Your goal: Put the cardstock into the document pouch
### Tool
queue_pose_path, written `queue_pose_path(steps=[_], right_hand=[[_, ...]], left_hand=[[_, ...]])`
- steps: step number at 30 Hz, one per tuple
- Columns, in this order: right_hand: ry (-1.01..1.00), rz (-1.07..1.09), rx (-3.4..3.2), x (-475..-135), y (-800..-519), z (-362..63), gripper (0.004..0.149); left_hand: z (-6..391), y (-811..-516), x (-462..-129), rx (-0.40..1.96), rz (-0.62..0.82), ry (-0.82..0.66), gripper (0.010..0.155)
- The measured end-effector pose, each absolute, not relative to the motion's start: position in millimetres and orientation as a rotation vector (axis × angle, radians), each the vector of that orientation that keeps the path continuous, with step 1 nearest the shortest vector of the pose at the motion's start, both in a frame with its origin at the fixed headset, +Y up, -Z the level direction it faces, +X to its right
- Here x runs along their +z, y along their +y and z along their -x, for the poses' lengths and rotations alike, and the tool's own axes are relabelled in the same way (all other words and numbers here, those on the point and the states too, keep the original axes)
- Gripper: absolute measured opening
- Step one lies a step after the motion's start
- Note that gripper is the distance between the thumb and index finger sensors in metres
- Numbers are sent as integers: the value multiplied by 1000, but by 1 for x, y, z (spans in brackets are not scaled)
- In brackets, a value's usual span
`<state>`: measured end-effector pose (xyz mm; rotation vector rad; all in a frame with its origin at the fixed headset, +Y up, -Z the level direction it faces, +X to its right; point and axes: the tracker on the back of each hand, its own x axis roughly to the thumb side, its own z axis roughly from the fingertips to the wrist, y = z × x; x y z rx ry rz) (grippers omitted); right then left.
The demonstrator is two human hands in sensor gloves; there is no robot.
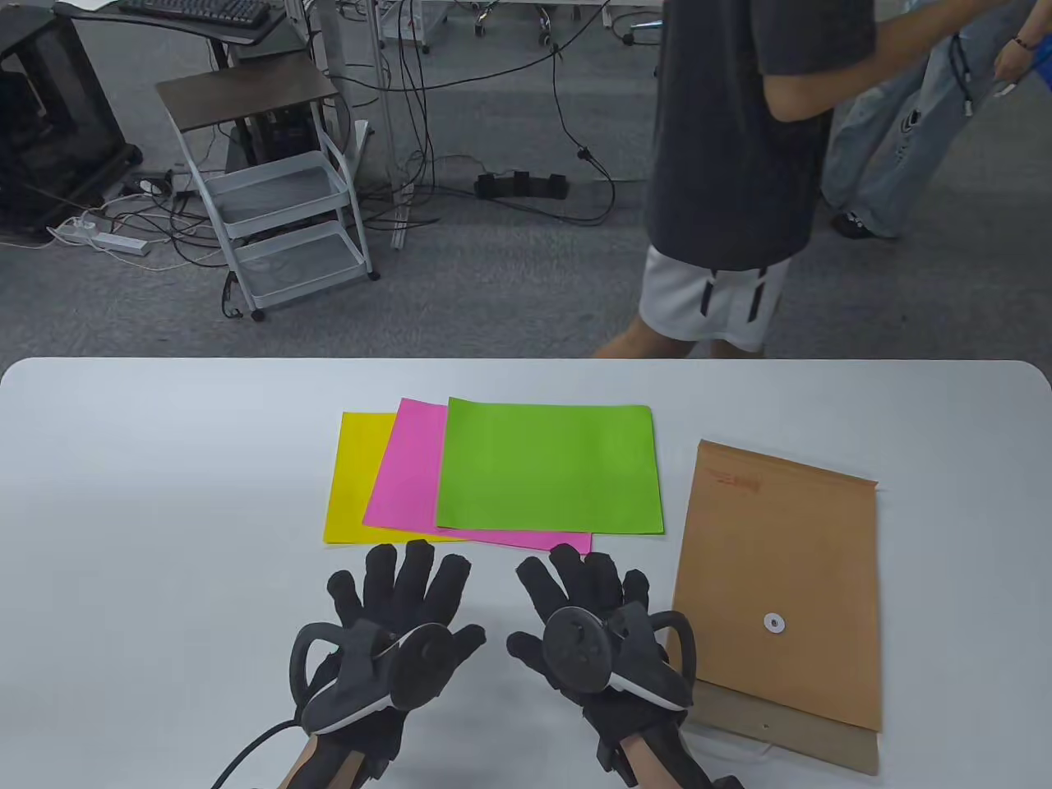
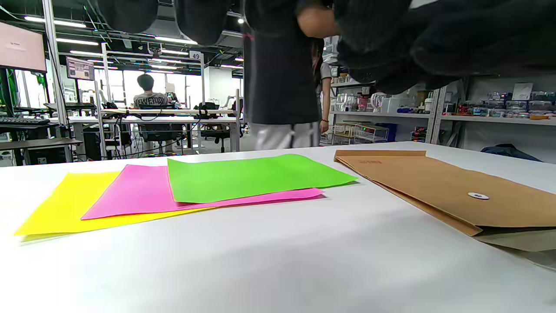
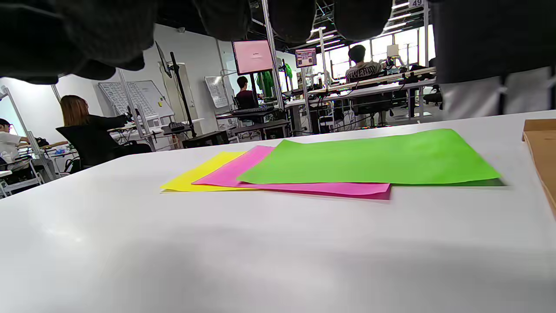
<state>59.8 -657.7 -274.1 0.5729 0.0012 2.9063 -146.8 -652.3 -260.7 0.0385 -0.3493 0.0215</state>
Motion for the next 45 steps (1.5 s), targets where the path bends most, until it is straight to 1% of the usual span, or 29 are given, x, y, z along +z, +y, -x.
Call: queue_pose_path(steps=[12,17,20,24,25,26,27,29,32,34,36,37,38,39,41,45], right_hand=[[-21,-566,2893,-274,-655,-61,76],[-22,-502,2887,-279,-654,-73,76],[12,-363,2901,-290,-659,-97,76],[177,-39,3023,-298,-671,-151,77],[225,106,3037,-302,-677,-173,76],[253,192,3029,-305,-681,-185,76],[309,299,3000,-309,-687,-201,76],[501,511,2926,-317,-708,-241,72],[651,716,2934,-318,-730,-271,68],[782,769,2940,-319,-751,-285,65],[836,769,2889,-318,-764,-289,68],[803,755,2873,-318,-766,-288,68],[724,767,2917,-318,-765,-285,66],[703,763,2975,-319,-764,-283,65],[783,757,3064,-321,-762,-276,65],[787,760,3078,-325,-762,-268,66]], left_hand=[[149,-651,-262,41,-42,-346,76],[151,-650,-263,53,-44,-347,75],[152,-647,-264,70,-52,-356,75],[150,-644,-264,106,-56,-381,75],[149,-643,-264,110,-57,-385,74],[149,-643,-264,112,-58,-387,74],[149,-642,-264,118,-61,-393,74],[148,-641,-265,132,-64,-399,74],[150,-641,-266,145,-62,-397,74],[153,-640,-266,154,-62,-390,74],[156,-637,-266,167,-62,-385,74],[157,-636,-266,178,-64,-381,74],[158,-635,-266,190,-66,-373,74],[159,-635,-266,197,-66,-370,74],[160,-634,-266,204,-63,-367,74],[160,-634,-266,208,-69,-364,73]])
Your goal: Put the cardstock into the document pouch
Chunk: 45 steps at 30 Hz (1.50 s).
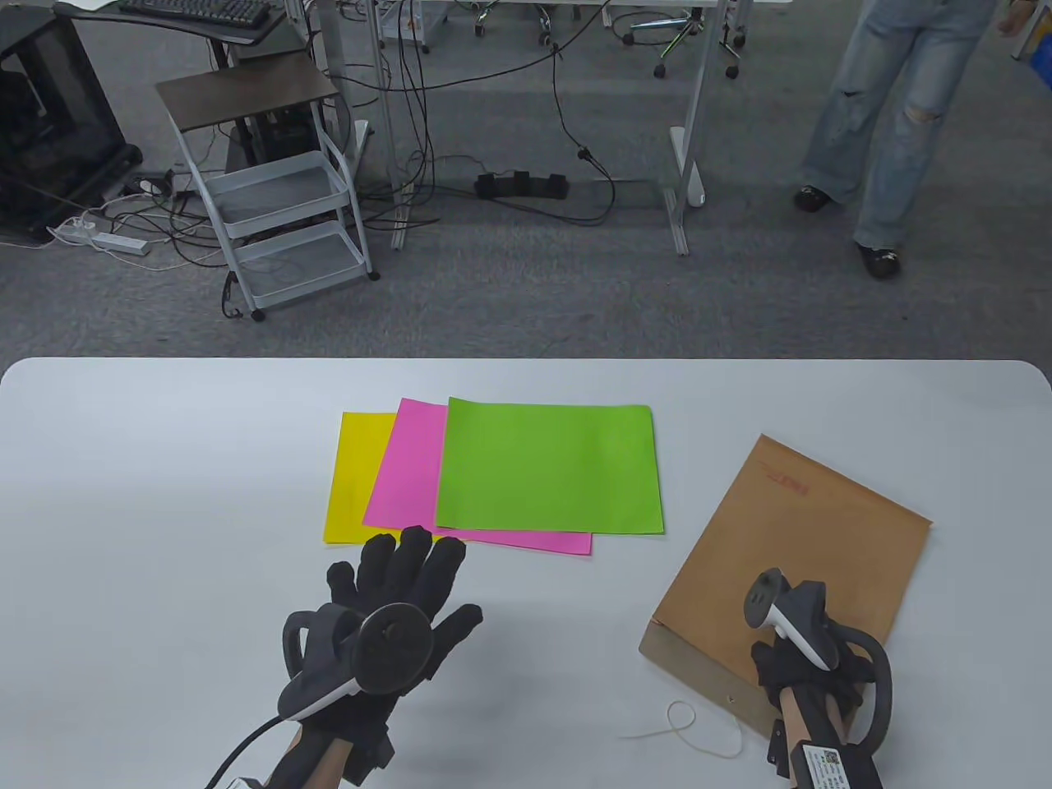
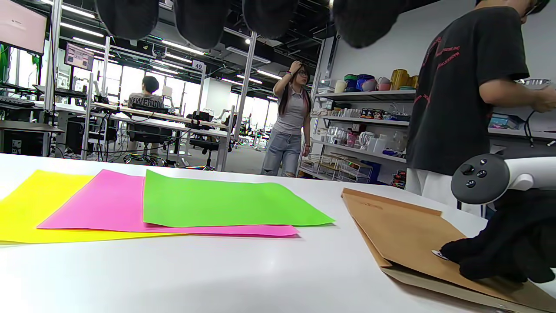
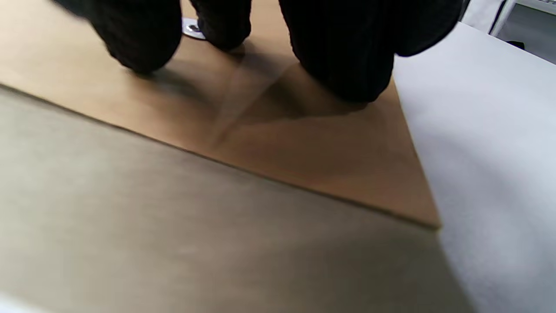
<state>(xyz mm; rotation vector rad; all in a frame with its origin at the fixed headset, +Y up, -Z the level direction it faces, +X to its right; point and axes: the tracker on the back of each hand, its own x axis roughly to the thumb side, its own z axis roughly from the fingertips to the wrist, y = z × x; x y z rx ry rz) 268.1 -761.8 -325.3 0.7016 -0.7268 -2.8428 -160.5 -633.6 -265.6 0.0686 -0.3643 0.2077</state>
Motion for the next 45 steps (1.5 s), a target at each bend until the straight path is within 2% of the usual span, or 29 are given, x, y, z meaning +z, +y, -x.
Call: queue_pose_path(steps=[7,17,23,25,26,27,29,31,33,35,36,37,38,41,45], right_hand=[[-699,-601,-2845,-328,-759,-252,67],[-867,-341,-2929,-322,-751,-214,68],[-952,-411,-3346,-314,-734,-208,66],[-855,-461,-3459,-313,-728,-212,64],[-716,-485,-3484,-314,-724,-217,63],[-595,-486,-3464,-316,-722,-222,63],[-477,-420,-3372,-319,-726,-232,65],[-500,-428,-3275,-321,-736,-241,65],[-686,-469,-3193,-320,-752,-246,68],[-879,-363,-3218,-316,-769,-243,68],[-877,-353,-3223,-315,-770,-241,70],[-737,-352,-3190,-311,-766,-236,69],[-701,-316,-3171,-310,-765,-233,68],[-824,-272,-3114,-306,-760,-219,69],[-833,-220,-3105,-304,-755,-202,69]], left_hand=[[161,-633,-266,217,-67,-346,73],[161,-635,-268,217,-46,-333,73],[162,-635,-268,220,-51,-329,73],[162,-635,-269,221,-52,-327,73],[162,-635,-269,223,-53,-326,73],[163,-635,-269,225,-52,-326,73],[162,-635,-269,227,-50,-325,72],[162,-635,-269,229,-48,-324,73],[162,-635,-269,230,-49,-323,73],[163,-635,-269,233,-50,-322,72],[163,-635,-269,235,-50,-321,73],[163,-635,-269,238,-50,-321,72],[163,-635,-270,239,-50,-321,73],[163,-635,-270,241,-49,-322,72],[162,-635,-269,244,-54,-324,72]])
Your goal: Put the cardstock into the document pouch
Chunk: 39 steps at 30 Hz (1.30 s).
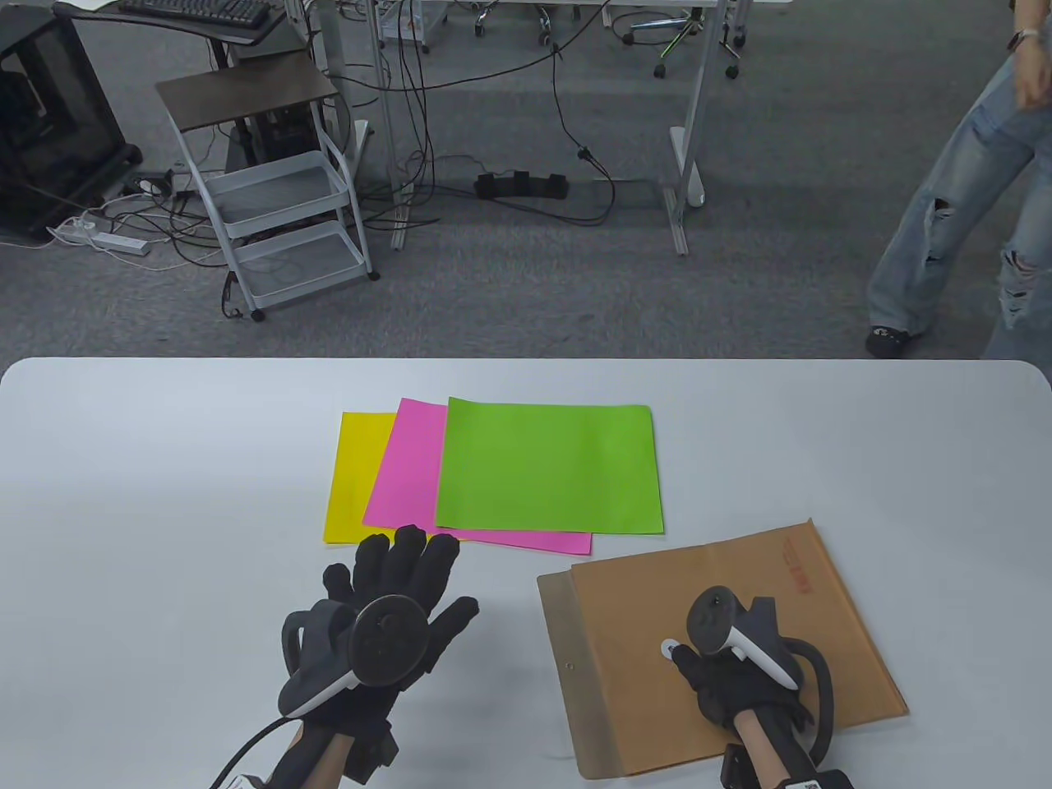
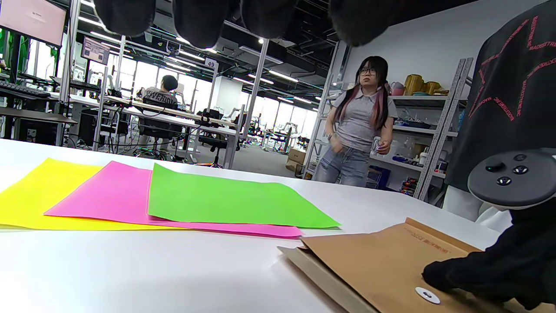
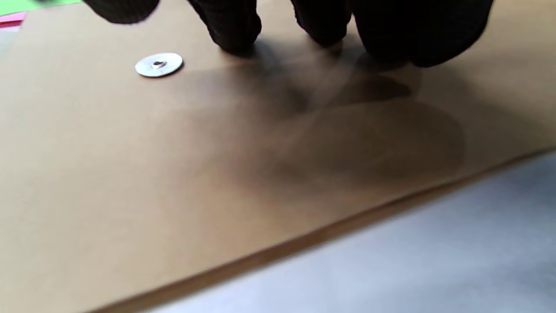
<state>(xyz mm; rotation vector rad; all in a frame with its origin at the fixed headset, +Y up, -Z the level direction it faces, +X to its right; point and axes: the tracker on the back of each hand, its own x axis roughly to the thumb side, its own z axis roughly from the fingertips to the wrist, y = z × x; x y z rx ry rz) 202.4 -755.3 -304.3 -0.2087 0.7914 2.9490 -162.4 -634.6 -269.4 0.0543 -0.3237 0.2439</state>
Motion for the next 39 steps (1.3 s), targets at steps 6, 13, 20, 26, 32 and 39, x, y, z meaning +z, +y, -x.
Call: queue_pose_path(steps=[6,13,20,26,32,39], right_hand=[[858,68,3010,-302,-754,-169,70],[878,-45,2993,-298,-752,-138,69],[877,-126,2992,-300,-752,-106,69],[863,-202,2979,-302,-753,-83,68],[860,-272,2967,-304,-755,-61,68],[841,-329,2971,-303,-756,-40,68]], left_hand=[[163,-635,-270,247,-49,-320,73],[164,-634,-270,252,-51,-320,72],[164,-634,-270,257,-50,-317,72],[167,-634,-271,264,-48,-310,72],[170,-633,-272,274,-51,-301,72],[176,-633,-274,289,-50,-280,69]])
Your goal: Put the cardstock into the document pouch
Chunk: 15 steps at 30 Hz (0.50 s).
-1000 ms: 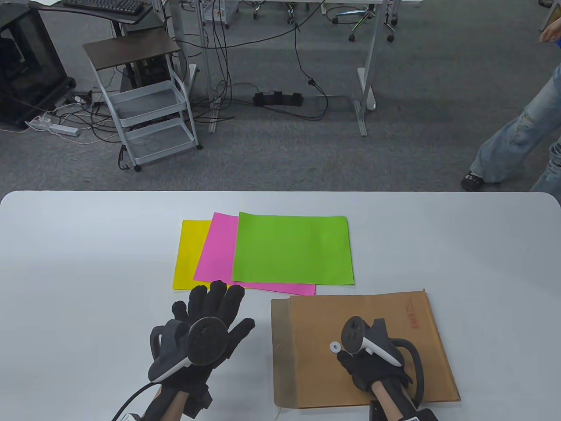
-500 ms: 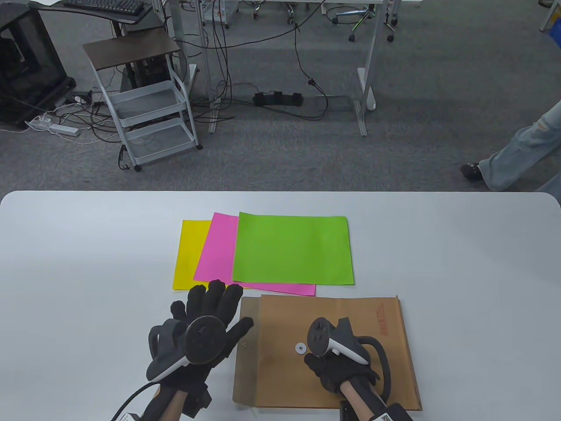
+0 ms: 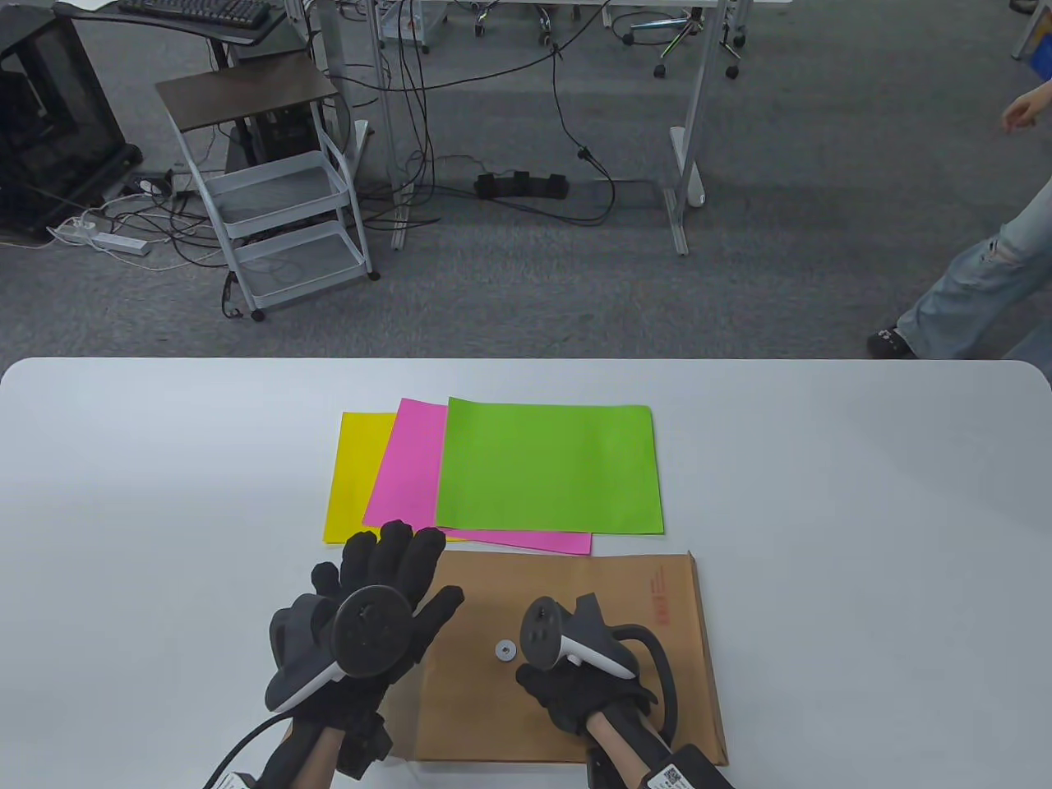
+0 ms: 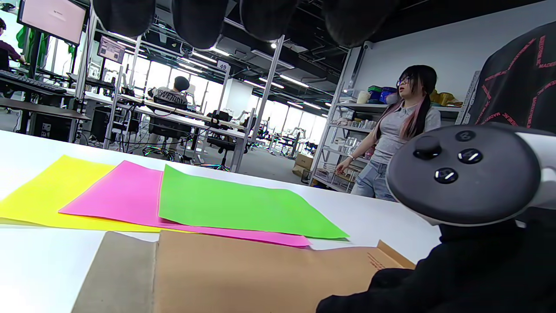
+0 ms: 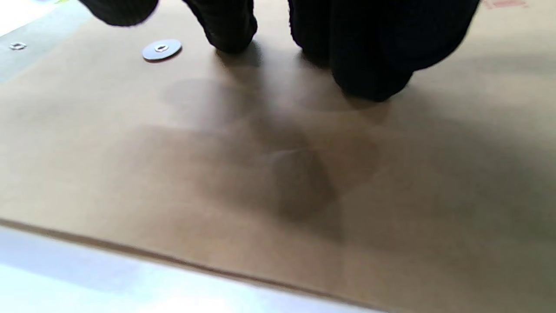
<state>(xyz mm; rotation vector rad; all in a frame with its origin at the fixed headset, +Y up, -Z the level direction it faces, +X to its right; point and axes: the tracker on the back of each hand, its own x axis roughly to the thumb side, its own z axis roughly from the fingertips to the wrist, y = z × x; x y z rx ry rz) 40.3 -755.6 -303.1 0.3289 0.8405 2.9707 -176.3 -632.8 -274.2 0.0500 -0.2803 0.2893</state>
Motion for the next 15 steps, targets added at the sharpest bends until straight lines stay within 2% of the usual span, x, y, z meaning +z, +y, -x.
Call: queue_pose_path(steps=[6,9,12,14,15], right_hand=[[839,-352,2920,-303,-753,-38,69],[758,-299,2739,-303,-741,-56,71],[555,-142,2732,-302,-726,-87,72],[420,51,2842,-302,-717,-117,72],[380,168,2916,-301,-715,-133,22]], left_hand=[[179,-634,-276,301,-44,-269,69],[181,-634,-277,305,-40,-266,69],[183,-635,-278,313,-31,-259,70],[184,-635,-279,327,-28,-255,70],[185,-635,-280,330,-28,-253,70]])
